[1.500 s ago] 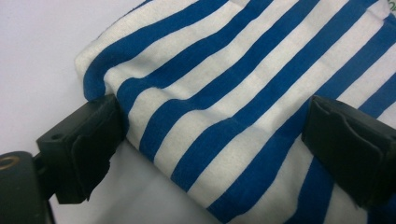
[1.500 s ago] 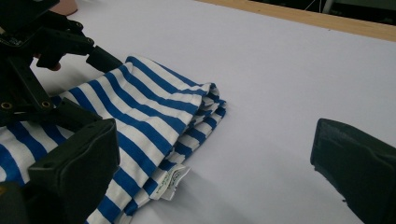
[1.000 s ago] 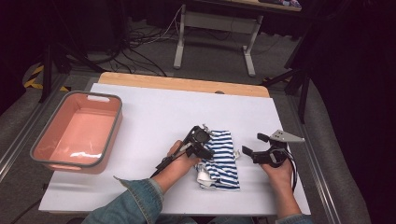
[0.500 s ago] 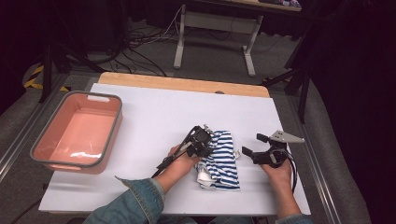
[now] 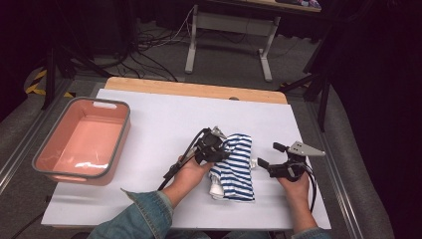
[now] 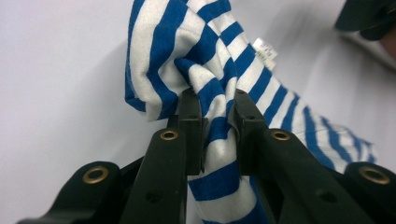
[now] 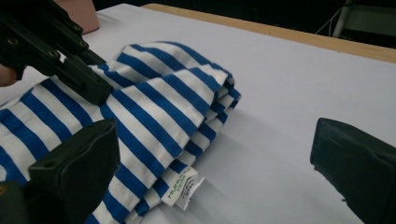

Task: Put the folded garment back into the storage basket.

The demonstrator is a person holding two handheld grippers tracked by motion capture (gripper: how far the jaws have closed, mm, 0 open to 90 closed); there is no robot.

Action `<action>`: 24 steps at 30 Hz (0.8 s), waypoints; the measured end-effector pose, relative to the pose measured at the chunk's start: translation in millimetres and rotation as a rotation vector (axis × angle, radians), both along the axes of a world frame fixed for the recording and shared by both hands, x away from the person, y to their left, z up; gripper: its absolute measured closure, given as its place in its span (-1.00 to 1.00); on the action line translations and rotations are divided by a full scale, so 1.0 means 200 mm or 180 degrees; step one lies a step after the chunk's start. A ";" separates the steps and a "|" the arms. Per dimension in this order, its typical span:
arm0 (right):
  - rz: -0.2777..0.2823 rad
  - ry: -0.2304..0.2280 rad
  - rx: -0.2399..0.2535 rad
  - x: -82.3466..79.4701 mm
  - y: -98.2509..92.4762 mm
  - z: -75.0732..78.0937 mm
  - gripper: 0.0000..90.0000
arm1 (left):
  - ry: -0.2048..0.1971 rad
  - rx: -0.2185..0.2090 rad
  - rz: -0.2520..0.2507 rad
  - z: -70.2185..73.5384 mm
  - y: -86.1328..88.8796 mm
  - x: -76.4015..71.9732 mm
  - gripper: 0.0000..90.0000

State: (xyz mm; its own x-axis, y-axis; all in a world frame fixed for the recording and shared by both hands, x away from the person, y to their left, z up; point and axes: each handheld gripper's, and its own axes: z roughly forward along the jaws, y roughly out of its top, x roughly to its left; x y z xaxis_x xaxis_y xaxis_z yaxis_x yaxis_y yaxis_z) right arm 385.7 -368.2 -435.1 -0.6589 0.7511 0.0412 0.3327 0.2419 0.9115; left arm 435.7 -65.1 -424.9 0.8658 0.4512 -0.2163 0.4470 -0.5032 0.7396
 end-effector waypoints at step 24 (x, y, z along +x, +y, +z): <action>0.0196 -0.0190 -0.0024 -0.02 0.04 -0.03 -0.95 | -0.0331 -0.0352 -0.0198 0.32 0.16 -0.06 0.74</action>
State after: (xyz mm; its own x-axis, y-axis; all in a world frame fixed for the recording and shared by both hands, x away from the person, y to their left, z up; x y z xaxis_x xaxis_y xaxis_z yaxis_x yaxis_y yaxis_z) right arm 381.2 -361.0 -441.6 -0.7049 0.7093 -0.0050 0.2621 0.2671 0.9273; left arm 424.2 -32.2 -359.9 0.9116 0.3744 -0.1695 0.3357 -0.4405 0.8326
